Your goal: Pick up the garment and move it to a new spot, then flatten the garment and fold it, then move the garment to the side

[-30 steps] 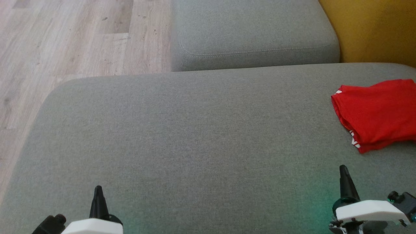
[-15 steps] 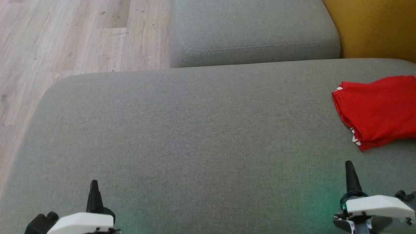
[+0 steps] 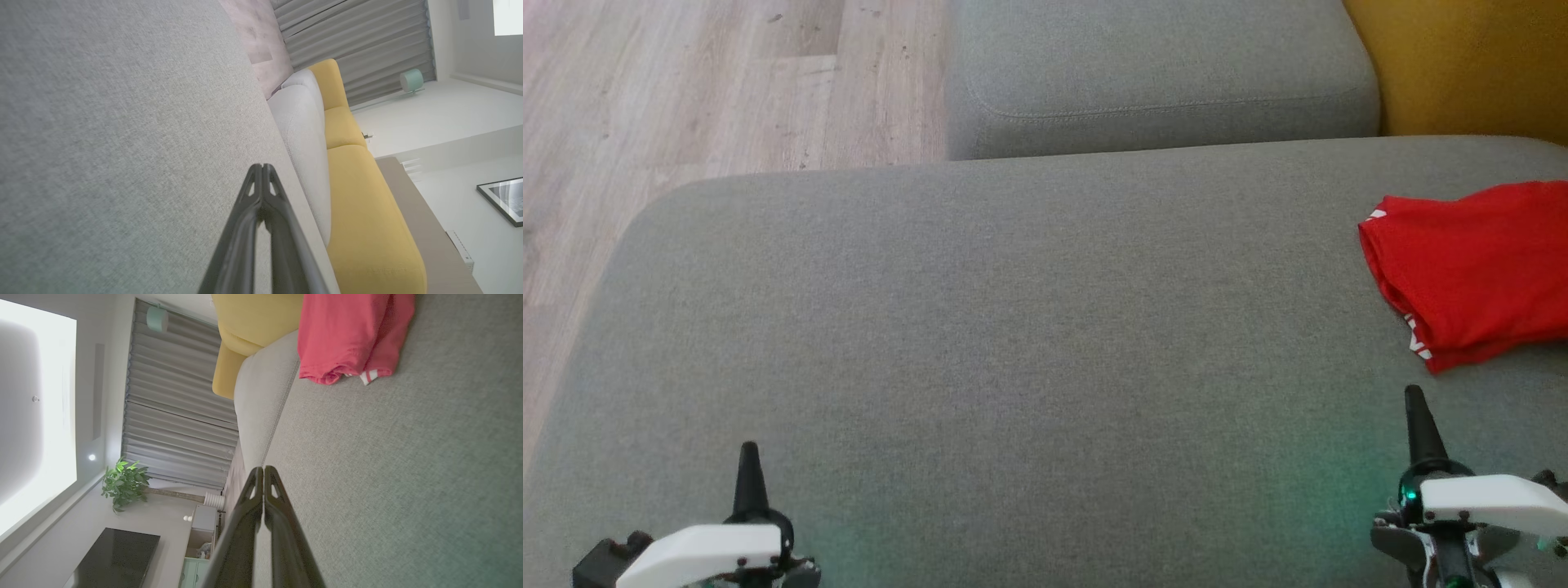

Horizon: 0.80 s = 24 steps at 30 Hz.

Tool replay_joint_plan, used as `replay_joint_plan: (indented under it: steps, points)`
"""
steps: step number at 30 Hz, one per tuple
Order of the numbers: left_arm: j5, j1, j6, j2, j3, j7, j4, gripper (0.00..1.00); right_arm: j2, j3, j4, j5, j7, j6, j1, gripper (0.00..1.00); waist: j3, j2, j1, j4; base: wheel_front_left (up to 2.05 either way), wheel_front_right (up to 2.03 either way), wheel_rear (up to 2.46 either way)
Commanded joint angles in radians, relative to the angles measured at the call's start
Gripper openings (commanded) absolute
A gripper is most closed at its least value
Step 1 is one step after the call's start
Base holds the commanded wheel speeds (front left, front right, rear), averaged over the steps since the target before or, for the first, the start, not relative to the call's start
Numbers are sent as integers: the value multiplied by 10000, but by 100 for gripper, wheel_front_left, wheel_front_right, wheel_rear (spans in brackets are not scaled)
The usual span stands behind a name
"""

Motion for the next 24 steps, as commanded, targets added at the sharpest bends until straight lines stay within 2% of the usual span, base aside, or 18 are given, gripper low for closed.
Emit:
replay_joint_plan:
  steps: [1, 24]
  points:
    - [-275, -664, -126, 9, 390, 85, -346, 0, -64, 75, -397, 290, 73, 30, -610, 0, 16, 0, -1, -3, 0, 0, 0]
    - [-3042, -1154, -512, 5, 976, 792, -447, 0, -48, -430, -569, 2996, 778, 37, -1075, 0, 333, 0, -1, -51, 0, 0, 0]
